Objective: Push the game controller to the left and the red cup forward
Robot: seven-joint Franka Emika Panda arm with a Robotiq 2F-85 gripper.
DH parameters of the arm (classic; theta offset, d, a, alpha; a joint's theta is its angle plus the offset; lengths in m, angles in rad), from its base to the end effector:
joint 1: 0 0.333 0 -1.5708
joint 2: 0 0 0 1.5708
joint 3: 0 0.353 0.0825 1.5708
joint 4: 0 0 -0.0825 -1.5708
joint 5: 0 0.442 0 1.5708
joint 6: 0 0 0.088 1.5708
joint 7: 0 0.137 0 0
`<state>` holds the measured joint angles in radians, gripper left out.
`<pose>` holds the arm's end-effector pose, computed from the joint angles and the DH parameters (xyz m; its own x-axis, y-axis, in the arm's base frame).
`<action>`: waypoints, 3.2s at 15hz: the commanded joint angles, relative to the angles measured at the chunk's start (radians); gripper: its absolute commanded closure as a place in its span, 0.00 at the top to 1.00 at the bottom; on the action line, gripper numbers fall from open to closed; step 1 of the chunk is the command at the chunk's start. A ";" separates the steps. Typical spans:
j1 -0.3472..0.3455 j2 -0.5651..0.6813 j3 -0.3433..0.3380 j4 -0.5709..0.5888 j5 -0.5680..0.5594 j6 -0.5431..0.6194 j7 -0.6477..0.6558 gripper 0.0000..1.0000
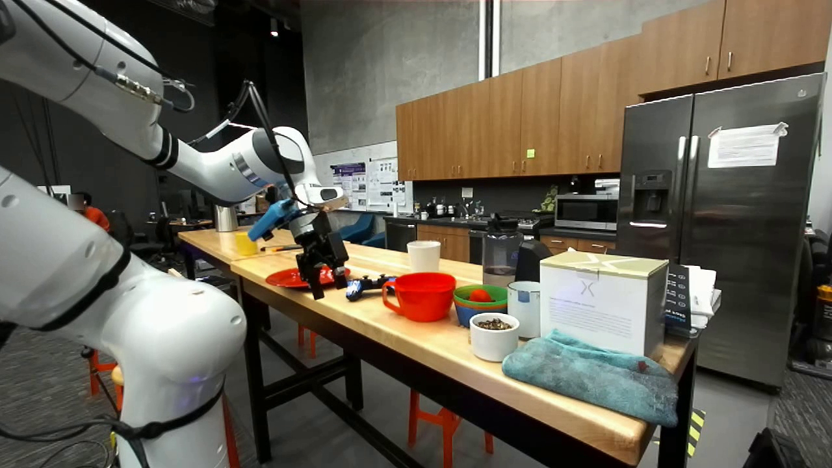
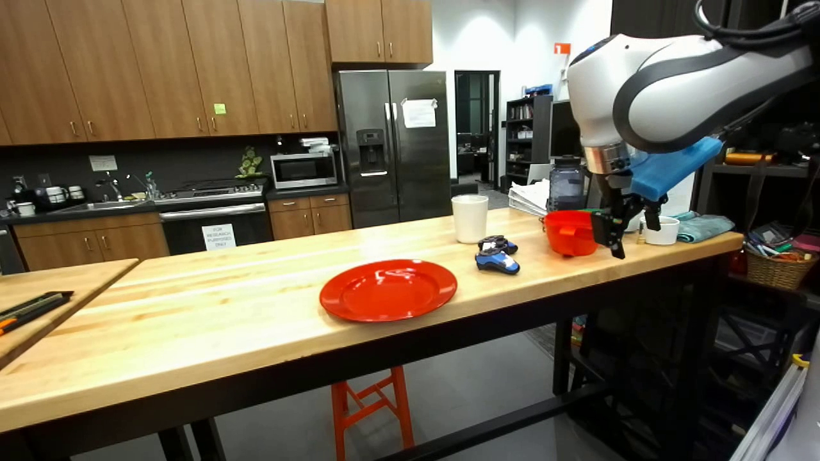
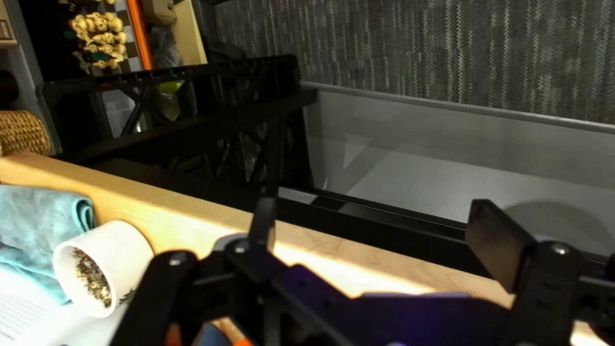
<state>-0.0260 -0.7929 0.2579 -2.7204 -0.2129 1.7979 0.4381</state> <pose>0.3187 0.0411 0.4153 0.9741 -0.2254 0.0154 -0.2124 -0.8904 0.4025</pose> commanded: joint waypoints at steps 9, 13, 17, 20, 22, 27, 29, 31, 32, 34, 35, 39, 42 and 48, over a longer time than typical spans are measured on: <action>-0.011 -0.043 0.010 -0.050 -0.106 0.041 0.105 0.36; 0.000 -0.005 0.029 -0.010 -0.087 0.097 0.116 0.06; 0.055 0.058 0.074 0.060 0.007 0.112 0.114 0.00; 0.100 0.128 0.131 0.130 0.068 0.111 0.114 0.00; 0.121 0.194 0.172 0.197 0.089 0.104 0.121 0.26; 0.193 0.399 0.223 0.456 0.167 0.106 0.096 0.50; 0.226 0.484 0.229 0.553 0.202 0.114 0.066 0.64; 0.253 0.553 0.227 0.629 0.213 0.118 0.038 0.78; 0.264 0.583 0.222 0.659 0.211 0.121 0.022 0.84; 0.277 0.542 0.215 0.618 0.189 0.127 0.053 0.74; 0.284 0.573 0.211 0.646 0.190 0.127 0.042 0.80; 0.288 0.619 0.203 0.682 0.190 0.127 0.025 0.91; 0.291 0.619 0.204 0.684 0.190 0.127 0.025 0.91; 0.304 0.647 0.216 0.686 0.187 0.107 0.069 1.00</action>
<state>0.2457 -0.1721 0.4864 -2.0417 -0.0155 1.9260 0.4641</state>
